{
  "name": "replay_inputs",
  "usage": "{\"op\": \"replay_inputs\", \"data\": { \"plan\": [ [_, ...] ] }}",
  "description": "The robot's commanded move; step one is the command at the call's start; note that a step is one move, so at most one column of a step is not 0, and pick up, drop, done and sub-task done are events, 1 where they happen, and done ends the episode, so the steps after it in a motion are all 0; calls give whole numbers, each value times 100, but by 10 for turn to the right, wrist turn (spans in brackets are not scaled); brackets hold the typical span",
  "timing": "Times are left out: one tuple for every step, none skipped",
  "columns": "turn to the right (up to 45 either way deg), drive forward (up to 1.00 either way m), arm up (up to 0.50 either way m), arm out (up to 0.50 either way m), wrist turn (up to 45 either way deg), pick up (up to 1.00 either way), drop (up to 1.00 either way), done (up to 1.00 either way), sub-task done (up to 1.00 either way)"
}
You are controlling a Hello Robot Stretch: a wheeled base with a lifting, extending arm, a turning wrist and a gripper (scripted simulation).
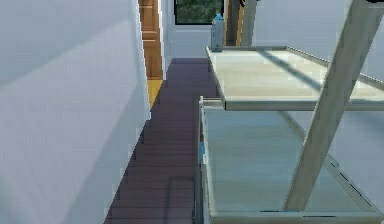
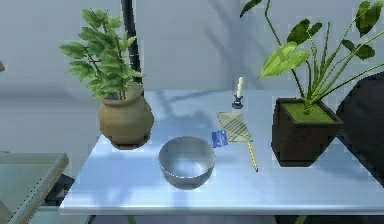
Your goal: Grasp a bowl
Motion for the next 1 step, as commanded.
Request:
{"op": "replay_inputs", "data": {
  "plan": [
    [0, 0, 50, 0, 0, 0, 0, 0, 0]
  ]
}}
